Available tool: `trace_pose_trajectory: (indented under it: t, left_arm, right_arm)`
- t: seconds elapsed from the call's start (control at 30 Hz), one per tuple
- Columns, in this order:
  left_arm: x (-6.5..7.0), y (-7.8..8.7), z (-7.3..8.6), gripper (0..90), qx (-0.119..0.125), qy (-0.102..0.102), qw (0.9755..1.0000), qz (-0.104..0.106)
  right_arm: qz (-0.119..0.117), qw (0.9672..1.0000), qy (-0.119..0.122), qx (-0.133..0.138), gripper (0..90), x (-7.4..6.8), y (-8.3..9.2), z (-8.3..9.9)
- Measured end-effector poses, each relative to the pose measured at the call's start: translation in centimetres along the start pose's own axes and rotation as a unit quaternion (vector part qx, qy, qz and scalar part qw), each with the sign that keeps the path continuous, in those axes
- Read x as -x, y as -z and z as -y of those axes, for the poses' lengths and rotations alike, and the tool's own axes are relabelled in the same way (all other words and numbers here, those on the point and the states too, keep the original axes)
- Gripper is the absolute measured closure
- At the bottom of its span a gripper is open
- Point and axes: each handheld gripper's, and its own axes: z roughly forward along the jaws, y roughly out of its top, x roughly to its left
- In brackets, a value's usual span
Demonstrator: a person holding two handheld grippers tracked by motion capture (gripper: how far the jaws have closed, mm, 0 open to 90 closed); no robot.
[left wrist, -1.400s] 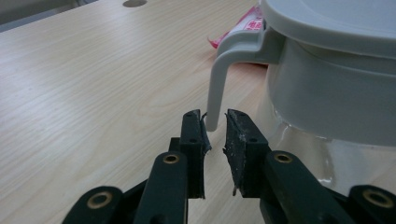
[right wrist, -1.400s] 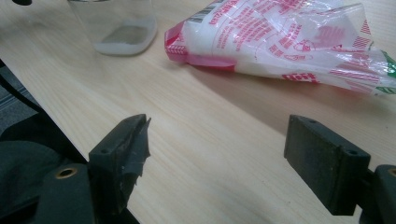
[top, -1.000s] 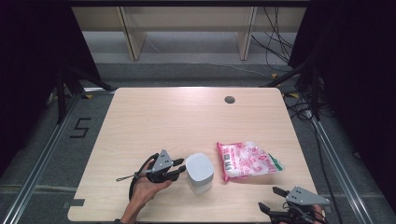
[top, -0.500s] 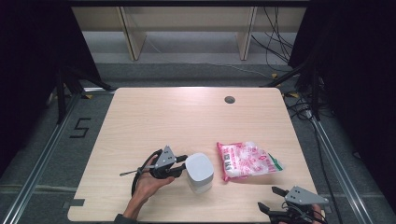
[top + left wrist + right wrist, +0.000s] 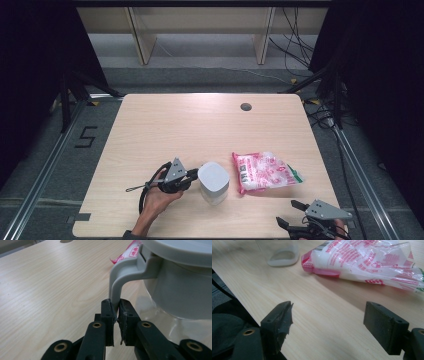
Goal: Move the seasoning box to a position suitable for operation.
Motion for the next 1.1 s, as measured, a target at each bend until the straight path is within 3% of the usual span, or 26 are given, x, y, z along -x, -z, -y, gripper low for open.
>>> trace_pose_trajectory:
  t: [0.03,0.07,0.1,0.13,0.17,0.23,0.27,0.37,0.43,0.5,0.53,0.57,0.6,0.63,0.67,0.7,0.73,0.77,0.8,0.87,0.9,0.93,1.0,1.1]
  left_arm:
    - [0.0,0.0,0.0,82.4,0.0,0.0,1.0,0.0]
    - [0.3,0.5,0.2,82.6,-0.005,0.001,1.0,-0.006]
    - [0.4,0.8,0.3,82.7,-0.003,0.002,1.0,-0.009]
    - [0.4,1.1,0.5,82.8,-0.006,-0.004,0.9999,-0.015]
    - [0.5,1.4,0.6,82.9,-0.005,-0.004,0.9998,-0.02]
    - [0.9,2.0,1.0,83.1,-0.007,-0.006,0.9996,-0.026]
    - [1.2,2.3,1.1,83.3,-0.006,-0.005,0.9996,-0.028]
    - [1.4,2.9,1.3,83.6,-0.012,-0.009,0.9995,-0.028]
    - [1.9,3.4,1.4,83.2,-0.009,-0.002,0.9998,-0.016]
    - [1.8,3.8,1.1,72.9,-0.005,-0.004,0.9999,-0.01]
    - [1.6,3.9,0.9,71.7,0.003,-0.005,0.9999,-0.014]
    - [1.3,4.0,0.7,67.9,0.011,-0.007,0.9998,-0.015]
    - [0.9,4.0,0.6,59.5,0.024,-0.008,0.9997,-0.003]
    - [0.9,4.0,0.6,58.6,0.024,-0.008,0.9997,-0.003]
    - [0.4,3.9,0.6,57.3,0.041,-0.006,0.9991,0.012]
    - [0.4,3.9,0.6,57.3,0.041,-0.006,0.9991,0.012]
    - [0.2,3.5,0.6,57.7,0.049,-0.015,0.9983,0.025]
    - [0.2,3.5,0.6,58.3,0.049,-0.015,0.9983,0.025]
    - [0.1,3.0,0.7,59.3,0.055,-0.04,0.9972,0.032]
    - [0.2,2.6,0.7,59.3,0.052,-0.048,0.9965,0.043]
    - [0.1,2.4,0.7,58.9,0.053,-0.047,0.9964,0.048]
    - [0.2,2.4,0.7,59.4,0.055,-0.036,0.9967,0.048]
    - [0.1,2.6,0.6,60.5,0.052,-0.043,0.9965,0.049]
    - [0.1,3.1,0.9,60.6,0.054,-0.038,0.9959,0.062]
  right_arm:
    - [0.0,0.9999,0.013,0.005,23.7,0.2,-0.1,0.0]
    - [0.0,0.9999,0.007,0.008,23.7,0.1,0.0,0.0]
    - [-0.003,0.9998,0.015,0.011,23.7,0.2,0.0,0.0]
    - [-0.001,1.0,-0.002,0.007,23.8,0.0,0.1,0.0]
    - [0.001,1.0,-0.001,0.007,23.7,0.0,0.1,0.1]
    - [0.001,0.9998,0.017,0.01,23.7,0.4,0.0,0.0]
    - [-0.002,1.0,-0.004,0.003,23.8,-0.1,0.1,0.1]
    - [0.001,0.9999,-0.01,-0.002,23.7,-0.2,0.2,0.1]
    - [0.003,1.0,-0.002,0.0,23.7,-0.1,0.1,0.1]
    - [-0.002,1.0,-0.002,0.002,23.7,-0.1,0.1,0.1]
    - [0.001,0.9998,0.017,0.007,23.7,0.3,-0.1,0.0]
    - [-0.005,0.9999,0.014,0.004,23.6,0.3,-0.1,0.0]
    - [0.0,0.9999,0.01,0.008,23.7,0.2,0.0,0.0]
    - [-0.001,1.0,-0.003,0.004,23.8,-0.1,0.1,0.0]
    - [-0.002,1.0,0.0,0.004,23.8,-0.1,0.0,0.0]
    - [0.0,1.0,0.009,0.004,23.7,0.0,0.0,0.0]
    - [0.002,0.9998,0.02,0.003,23.6,0.1,-0.1,0.0]
    - [0.001,0.9998,0.02,0.0,23.7,0.2,-0.1,0.0]
    - [-0.003,0.9999,0.016,0.0,23.7,0.0,-0.2,0.0]
    - [-0.005,0.9999,0.015,0.004,23.8,0.0,-0.1,0.0]
    - [0.0,1.0,0.008,0.004,23.7,0.0,-0.1,0.0]
    - [0.001,0.9998,0.019,0.008,23.7,0.2,-0.1,0.0]
    - [-0.004,0.9999,0.012,0.005,23.8,0.2,0.0,0.0]
    - [-0.003,0.9998,0.018,0.003,23.7,0.3,0.0,0.0]
